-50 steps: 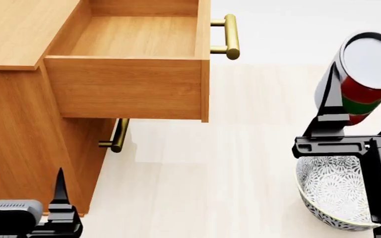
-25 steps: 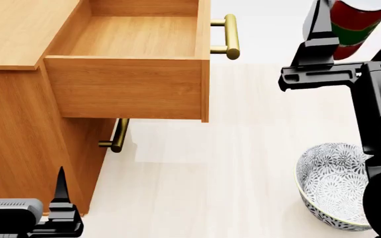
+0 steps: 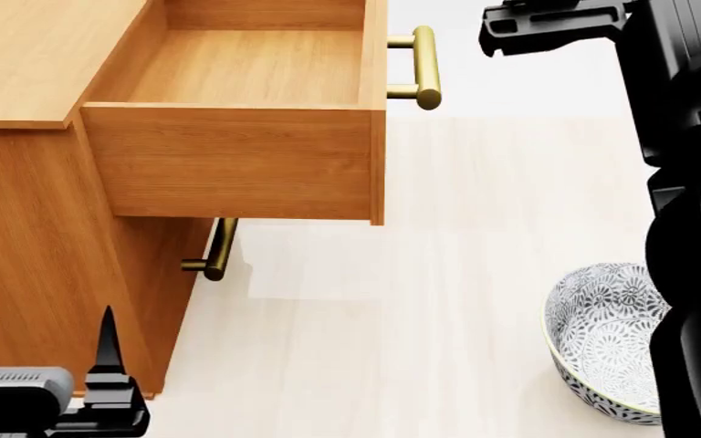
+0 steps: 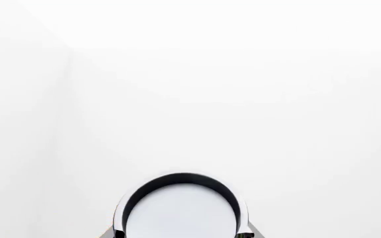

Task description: Put the ketchup in the top drawer of the cabinet.

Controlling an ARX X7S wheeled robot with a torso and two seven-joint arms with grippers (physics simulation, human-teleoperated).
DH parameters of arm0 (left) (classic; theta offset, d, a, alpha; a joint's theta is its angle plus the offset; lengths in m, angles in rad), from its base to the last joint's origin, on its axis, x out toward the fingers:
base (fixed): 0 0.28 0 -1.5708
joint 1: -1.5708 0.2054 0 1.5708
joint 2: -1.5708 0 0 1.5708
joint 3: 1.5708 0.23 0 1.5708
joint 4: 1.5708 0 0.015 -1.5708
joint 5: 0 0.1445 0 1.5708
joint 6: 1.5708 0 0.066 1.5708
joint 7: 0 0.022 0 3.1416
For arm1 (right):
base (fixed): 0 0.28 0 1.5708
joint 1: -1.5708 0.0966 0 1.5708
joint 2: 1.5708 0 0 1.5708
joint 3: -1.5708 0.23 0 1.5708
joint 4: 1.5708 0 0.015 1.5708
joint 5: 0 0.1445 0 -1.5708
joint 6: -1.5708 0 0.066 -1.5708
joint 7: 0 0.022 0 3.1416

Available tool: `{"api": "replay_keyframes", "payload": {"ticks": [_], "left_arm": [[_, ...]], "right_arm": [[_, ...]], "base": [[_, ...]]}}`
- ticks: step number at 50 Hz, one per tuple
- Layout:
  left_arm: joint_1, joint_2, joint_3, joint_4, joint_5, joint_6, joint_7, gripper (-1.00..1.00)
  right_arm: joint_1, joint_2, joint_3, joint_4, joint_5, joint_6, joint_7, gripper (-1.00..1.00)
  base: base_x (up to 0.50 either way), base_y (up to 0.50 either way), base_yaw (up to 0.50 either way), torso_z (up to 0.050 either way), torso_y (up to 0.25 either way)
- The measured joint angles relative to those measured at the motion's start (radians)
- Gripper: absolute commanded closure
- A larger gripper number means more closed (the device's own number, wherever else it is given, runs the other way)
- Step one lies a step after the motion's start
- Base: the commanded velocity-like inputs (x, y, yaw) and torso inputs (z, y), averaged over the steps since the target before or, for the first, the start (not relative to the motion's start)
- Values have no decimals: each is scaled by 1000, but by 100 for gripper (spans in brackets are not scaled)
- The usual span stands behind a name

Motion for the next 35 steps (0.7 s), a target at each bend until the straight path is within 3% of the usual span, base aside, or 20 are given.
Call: {"api": "replay_keyframes", "payload": {"ticks": [18, 35], "left_arm": [[1, -5, 0, 3, -6, -1, -6, -100], [-3, -6, 4, -3, -8, 1, -9, -100]], "right_arm": [[162, -46, -69, 220, -39, -48, -37, 100], [372, -121, -153, 572, -109, -174, -100, 100]], "base": [[0, 0, 0, 0, 1], [0, 0, 0, 0, 0]]}}
